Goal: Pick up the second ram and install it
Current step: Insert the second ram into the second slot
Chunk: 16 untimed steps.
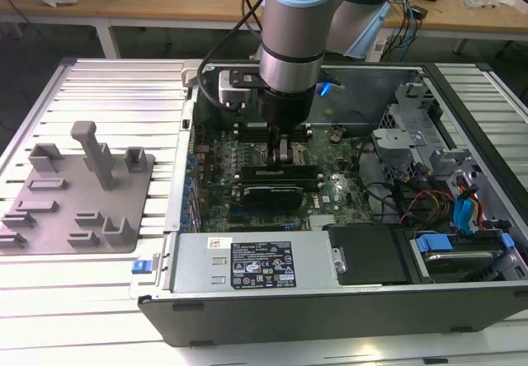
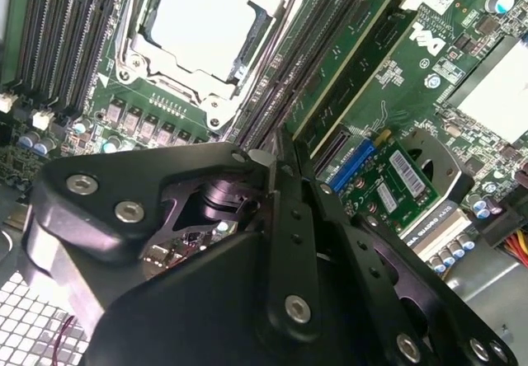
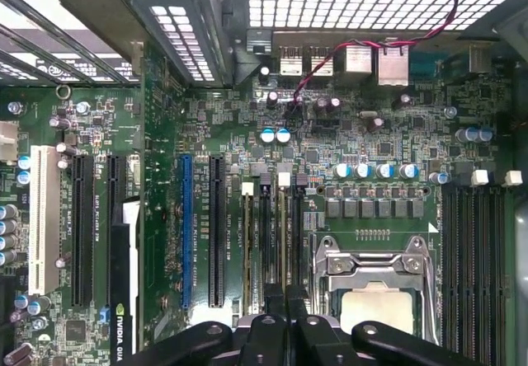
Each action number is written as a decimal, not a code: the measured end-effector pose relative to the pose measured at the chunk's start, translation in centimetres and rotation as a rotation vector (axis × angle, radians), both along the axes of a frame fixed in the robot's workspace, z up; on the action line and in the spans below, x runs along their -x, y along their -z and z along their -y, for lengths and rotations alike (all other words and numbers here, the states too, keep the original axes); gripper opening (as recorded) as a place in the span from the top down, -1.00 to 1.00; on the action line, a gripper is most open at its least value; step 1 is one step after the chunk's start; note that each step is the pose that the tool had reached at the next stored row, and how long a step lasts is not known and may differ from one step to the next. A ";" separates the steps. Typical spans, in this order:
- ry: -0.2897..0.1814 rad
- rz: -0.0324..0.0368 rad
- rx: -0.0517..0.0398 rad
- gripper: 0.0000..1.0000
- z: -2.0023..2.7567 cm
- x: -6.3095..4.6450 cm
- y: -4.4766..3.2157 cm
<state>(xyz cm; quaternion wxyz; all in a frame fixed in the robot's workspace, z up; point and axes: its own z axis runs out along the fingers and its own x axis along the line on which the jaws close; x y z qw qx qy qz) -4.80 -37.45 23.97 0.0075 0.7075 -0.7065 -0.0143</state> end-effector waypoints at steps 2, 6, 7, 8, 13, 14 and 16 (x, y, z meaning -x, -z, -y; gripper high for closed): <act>0.000 0.0000 0.0002 0.81 0.00 0.0 0.00; 0.000 0.0000 0.0001 0.81 0.00 0.0 0.05; 0.000 0.0000 0.0000 0.81 0.00 0.0 0.06; 0.000 0.0002 -0.0004 0.81 -0.01 0.0 0.13; 0.000 0.0001 -0.0002 0.81 0.00 0.0 0.21; 0.000 0.0000 0.0000 0.81 0.00 0.0 0.21; 0.000 0.0000 0.0001 0.81 0.00 0.0 0.21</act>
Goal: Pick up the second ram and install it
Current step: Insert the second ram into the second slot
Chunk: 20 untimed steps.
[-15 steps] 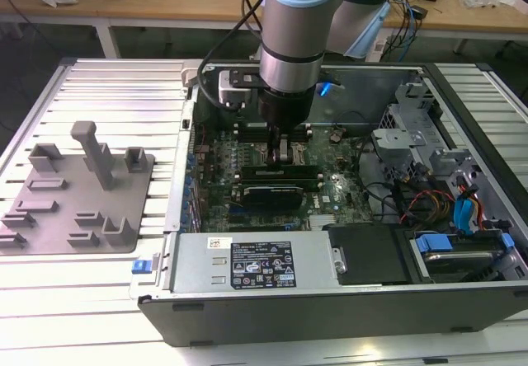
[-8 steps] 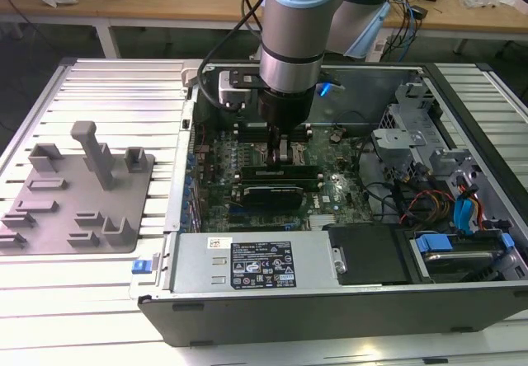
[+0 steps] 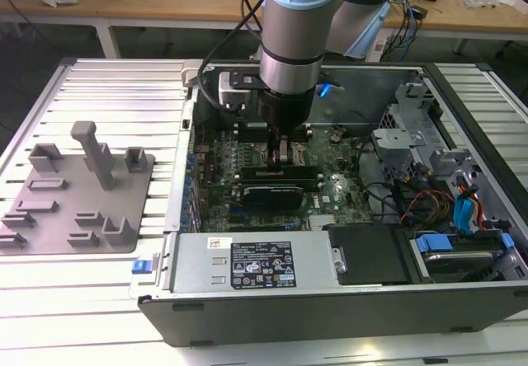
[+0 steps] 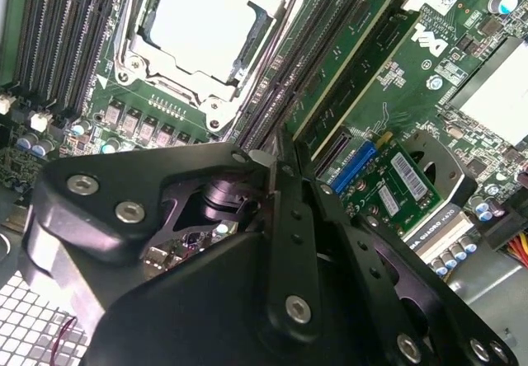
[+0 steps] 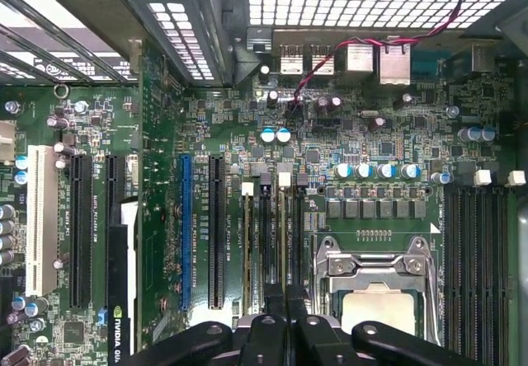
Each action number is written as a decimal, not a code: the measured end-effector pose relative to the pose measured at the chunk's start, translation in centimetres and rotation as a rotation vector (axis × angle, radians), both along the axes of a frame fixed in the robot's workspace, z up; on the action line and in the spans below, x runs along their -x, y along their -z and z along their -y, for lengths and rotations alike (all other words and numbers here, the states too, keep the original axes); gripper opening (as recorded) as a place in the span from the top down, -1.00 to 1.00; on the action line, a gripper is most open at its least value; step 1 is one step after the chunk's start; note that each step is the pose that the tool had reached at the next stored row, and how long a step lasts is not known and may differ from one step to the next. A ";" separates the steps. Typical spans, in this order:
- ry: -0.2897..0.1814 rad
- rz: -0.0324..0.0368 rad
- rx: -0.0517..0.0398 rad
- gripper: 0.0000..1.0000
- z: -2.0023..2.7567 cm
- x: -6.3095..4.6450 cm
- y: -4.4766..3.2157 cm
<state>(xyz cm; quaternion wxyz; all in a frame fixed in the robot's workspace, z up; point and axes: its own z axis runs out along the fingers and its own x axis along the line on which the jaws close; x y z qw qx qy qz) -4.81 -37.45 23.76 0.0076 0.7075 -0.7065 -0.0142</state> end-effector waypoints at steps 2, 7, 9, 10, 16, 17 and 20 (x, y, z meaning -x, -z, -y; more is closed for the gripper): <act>0.000 0.0001 -0.0002 0.81 0.00 0.0 0.01; 0.000 0.0001 -0.0001 0.81 0.00 0.0 0.19; 0.000 0.0000 -0.0005 0.81 0.00 -0.1 0.20; 0.000 0.0002 -0.0007 0.81 -0.01 -0.1 0.16; 0.007 0.0000 -0.0010 0.81 0.00 -0.1 0.02; 0.008 0.0001 -0.0015 0.81 0.00 -0.1 0.02; 0.016 0.0001 -0.0029 0.81 0.00 -0.1 0.04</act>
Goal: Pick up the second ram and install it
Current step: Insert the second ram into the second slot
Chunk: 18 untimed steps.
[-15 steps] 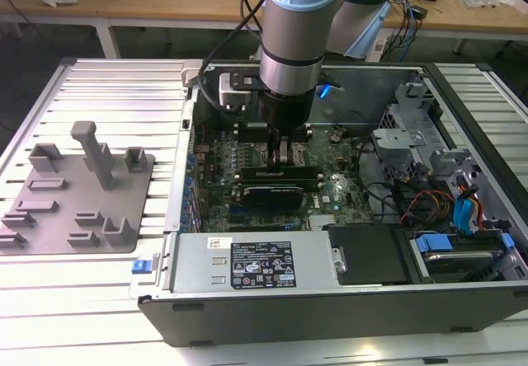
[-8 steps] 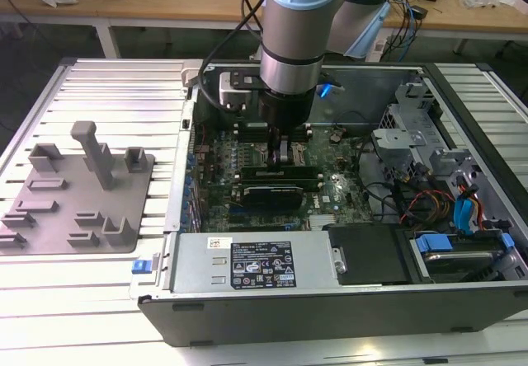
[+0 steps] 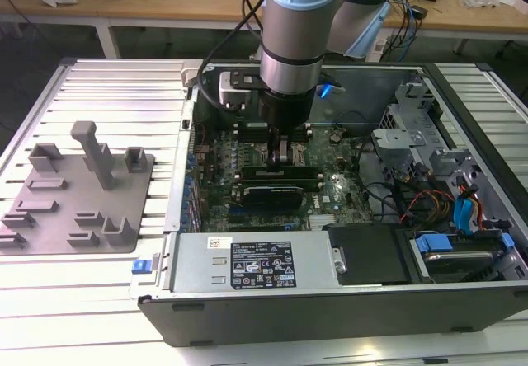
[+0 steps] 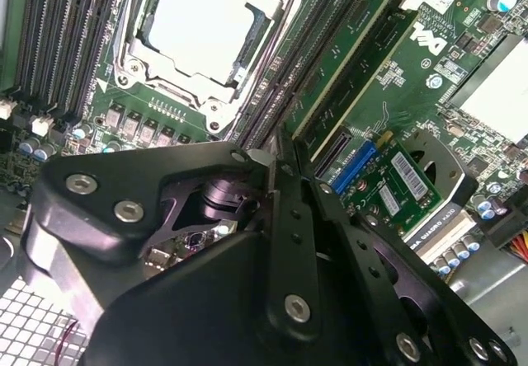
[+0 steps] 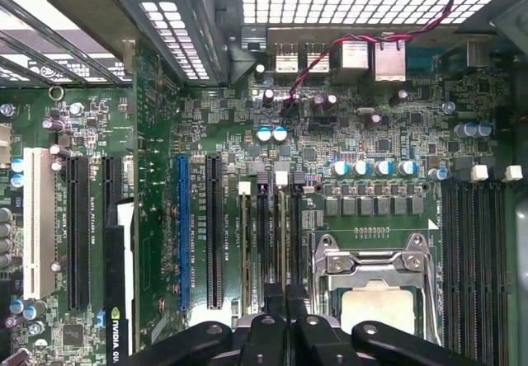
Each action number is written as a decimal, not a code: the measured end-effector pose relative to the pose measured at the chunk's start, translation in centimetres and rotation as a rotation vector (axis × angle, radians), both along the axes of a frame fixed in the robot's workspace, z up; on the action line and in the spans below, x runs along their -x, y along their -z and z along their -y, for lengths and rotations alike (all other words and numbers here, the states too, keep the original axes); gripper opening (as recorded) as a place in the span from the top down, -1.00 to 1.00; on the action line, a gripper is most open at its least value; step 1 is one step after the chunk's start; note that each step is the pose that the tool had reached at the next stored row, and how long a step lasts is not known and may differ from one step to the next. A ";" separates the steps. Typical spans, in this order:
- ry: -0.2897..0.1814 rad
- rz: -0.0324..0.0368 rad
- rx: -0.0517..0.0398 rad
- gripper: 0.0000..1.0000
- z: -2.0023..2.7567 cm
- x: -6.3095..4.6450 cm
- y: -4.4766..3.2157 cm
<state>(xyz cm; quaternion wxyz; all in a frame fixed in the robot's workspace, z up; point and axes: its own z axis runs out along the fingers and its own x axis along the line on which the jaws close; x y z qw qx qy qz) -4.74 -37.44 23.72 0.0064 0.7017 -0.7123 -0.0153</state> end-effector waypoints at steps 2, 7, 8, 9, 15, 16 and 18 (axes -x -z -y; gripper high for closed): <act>0.001 -0.0003 -0.0026 0.81 0.01 0.0 0.07; 0.002 -0.0001 -0.0068 0.81 0.01 0.0 0.11; 0.002 0.0000 -0.0067 0.81 0.02 0.0 0.16; 0.002 -0.0001 -0.0067 0.81 0.03 0.0 0.20; 0.002 0.0000 -0.0074 0.81 0.02 0.0 0.35; 0.002 0.0000 -0.0071 0.81 0.03 0.0 0.47; 0.002 -0.0002 -0.0069 0.81 0.03 0.0 0.52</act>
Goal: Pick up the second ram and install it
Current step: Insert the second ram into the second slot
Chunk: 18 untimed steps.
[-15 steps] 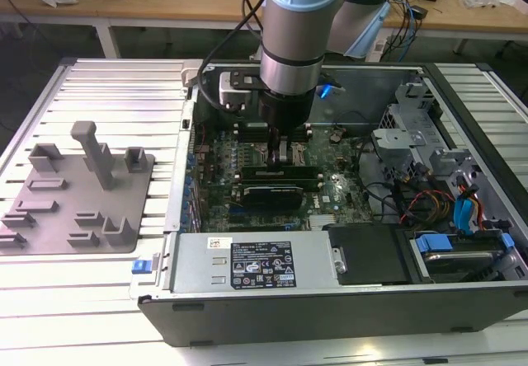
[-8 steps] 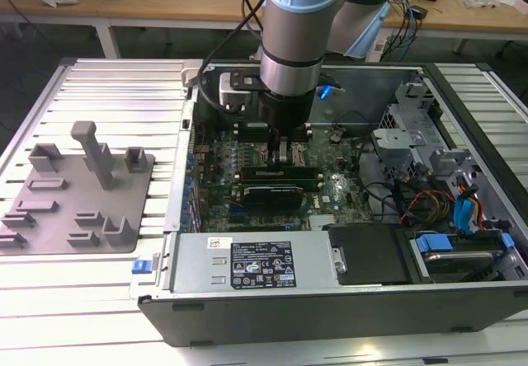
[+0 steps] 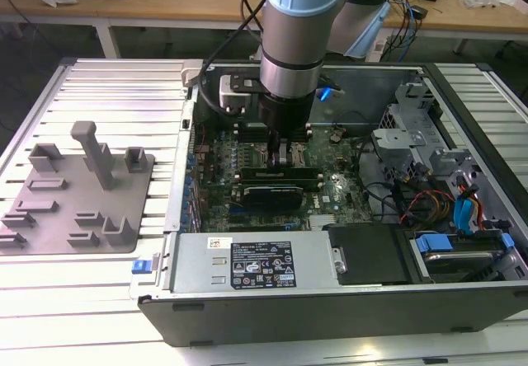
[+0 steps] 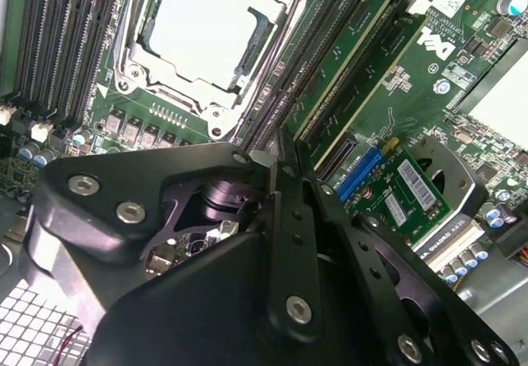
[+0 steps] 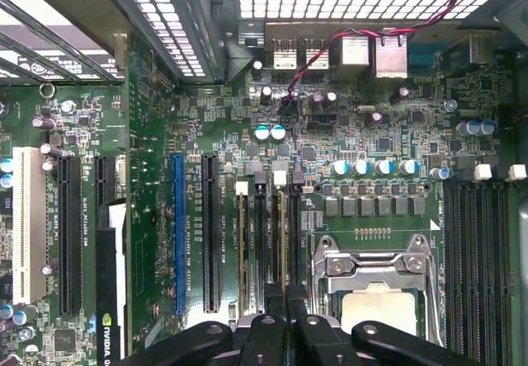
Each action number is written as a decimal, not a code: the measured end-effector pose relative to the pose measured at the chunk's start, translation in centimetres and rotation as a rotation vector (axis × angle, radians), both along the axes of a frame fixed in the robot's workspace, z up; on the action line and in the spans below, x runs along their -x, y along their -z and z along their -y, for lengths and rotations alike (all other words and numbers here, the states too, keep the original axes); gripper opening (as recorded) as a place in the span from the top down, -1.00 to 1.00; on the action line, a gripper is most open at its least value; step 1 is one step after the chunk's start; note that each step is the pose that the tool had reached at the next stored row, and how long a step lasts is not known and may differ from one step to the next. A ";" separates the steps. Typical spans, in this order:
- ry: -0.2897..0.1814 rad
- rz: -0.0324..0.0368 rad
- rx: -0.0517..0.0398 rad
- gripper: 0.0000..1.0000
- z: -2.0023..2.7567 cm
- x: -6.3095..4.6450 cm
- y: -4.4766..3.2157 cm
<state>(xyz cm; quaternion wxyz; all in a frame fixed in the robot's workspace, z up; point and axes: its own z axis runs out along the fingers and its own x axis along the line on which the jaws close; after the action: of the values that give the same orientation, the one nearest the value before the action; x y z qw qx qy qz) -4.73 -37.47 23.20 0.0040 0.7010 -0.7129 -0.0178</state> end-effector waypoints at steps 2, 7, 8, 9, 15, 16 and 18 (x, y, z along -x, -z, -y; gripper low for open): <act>0.000 0.0002 -0.0004 0.81 -0.01 0.0 0.11; 0.000 -0.0001 0.0000 0.81 0.00 0.0 0.64; 0.000 -0.0001 0.0001 0.81 0.00 0.0 0.65; 0.000 0.0000 -0.0002 0.81 0.00 0.0 0.66; 0.000 0.0001 -0.0003 0.53 0.00 0.0 0.67; 0.000 0.0001 -0.0001 0.53 0.00 0.0 0.39; 0.000 0.0001 -0.0002 0.53 0.00 0.0 -0.48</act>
<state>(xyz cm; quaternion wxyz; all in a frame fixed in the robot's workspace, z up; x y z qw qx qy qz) -4.73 -37.47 23.68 0.0039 0.7011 -0.7129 -0.0179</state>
